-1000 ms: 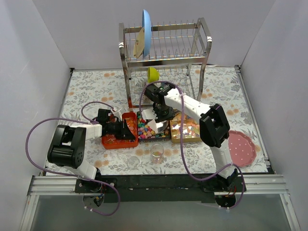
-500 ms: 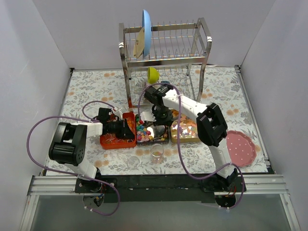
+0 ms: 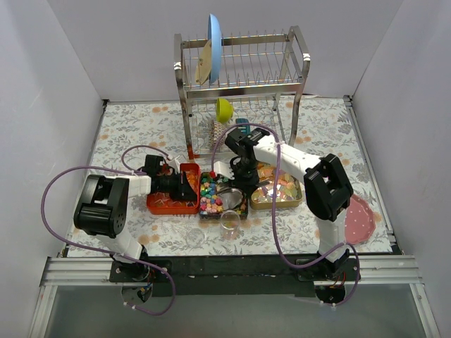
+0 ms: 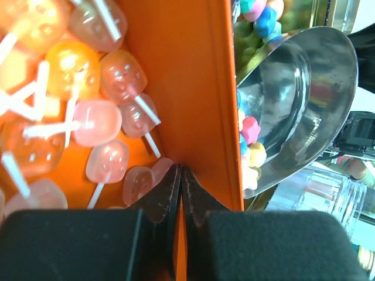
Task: Pack the candies
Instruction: Scoop the fake candies from the storage box.
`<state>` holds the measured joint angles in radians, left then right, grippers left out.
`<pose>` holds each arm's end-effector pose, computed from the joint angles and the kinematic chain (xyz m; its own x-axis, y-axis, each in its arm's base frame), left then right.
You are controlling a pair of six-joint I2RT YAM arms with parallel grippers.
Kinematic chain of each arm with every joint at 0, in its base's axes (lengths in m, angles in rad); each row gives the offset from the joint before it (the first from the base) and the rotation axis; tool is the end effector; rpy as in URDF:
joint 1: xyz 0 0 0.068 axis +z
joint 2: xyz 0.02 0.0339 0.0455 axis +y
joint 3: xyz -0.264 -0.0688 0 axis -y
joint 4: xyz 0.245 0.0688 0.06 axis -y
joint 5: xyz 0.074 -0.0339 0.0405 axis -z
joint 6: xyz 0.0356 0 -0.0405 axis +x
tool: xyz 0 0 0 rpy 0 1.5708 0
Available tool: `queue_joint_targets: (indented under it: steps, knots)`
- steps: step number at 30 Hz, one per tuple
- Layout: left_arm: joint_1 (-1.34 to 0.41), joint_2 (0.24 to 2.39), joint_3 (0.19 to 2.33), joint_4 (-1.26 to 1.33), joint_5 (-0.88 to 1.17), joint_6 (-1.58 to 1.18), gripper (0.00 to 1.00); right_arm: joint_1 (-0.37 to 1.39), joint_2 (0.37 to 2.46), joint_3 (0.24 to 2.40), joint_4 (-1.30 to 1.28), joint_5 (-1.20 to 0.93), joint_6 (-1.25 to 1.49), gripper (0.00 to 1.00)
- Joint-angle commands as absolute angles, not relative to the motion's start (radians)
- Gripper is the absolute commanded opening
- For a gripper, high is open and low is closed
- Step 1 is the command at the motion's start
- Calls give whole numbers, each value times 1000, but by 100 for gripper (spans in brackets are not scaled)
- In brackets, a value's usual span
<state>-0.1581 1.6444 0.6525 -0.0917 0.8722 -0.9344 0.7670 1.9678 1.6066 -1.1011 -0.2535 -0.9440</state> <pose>0.2614 -0.0693 0.1189 -0.8848 -0.3827 0.2660 -0.4312 0.4558 -0.7786 0.2704 0.2731 0.2187 0.1401 -0.9539 -0.2654 -0.9852 -0.1610 0.0585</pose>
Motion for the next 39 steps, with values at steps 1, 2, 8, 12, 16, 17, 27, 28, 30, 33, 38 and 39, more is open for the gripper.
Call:
queue_joint_targets:
  steps: [1,2,8,12,16,17,27,28,30,33,38,39]
  knots:
    - [-167,1660,678,-97,853,-905,0,772,1960,1574,-898,-383,-812,1]
    - [-169,1663,680,-100,853,-902,0,770,1956,1563,-882,-383,-799,1]
    - [-167,1674,704,-129,850,-890,0,770,1885,1393,-648,-279,-684,1]
    - [-167,1690,726,-143,848,-884,0,769,1816,1315,-540,-275,-670,1]
    - [-167,1709,753,-167,851,-873,0,769,1776,1267,-459,-279,-644,1]
    - [-167,1710,758,-175,853,-867,0,765,1767,1258,-443,-287,-638,1]
    - [-167,1667,775,-241,917,-828,0,719,1595,1086,-319,-399,-583,1]
    - [-167,1666,778,-247,920,-825,0,719,1589,1071,-316,-403,-580,1]
    - [-166,1661,779,-262,926,-815,0,718,1571,1059,-308,-405,-571,1]
    - [-167,1654,779,-285,942,-796,0,700,1539,1031,-282,-432,-551,1]
    - [-160,1651,808,-336,960,-758,0,657,1480,996,-244,-498,-523,1]
    - [-158,1651,816,-360,962,-750,0,654,1471,988,-238,-500,-522,1]
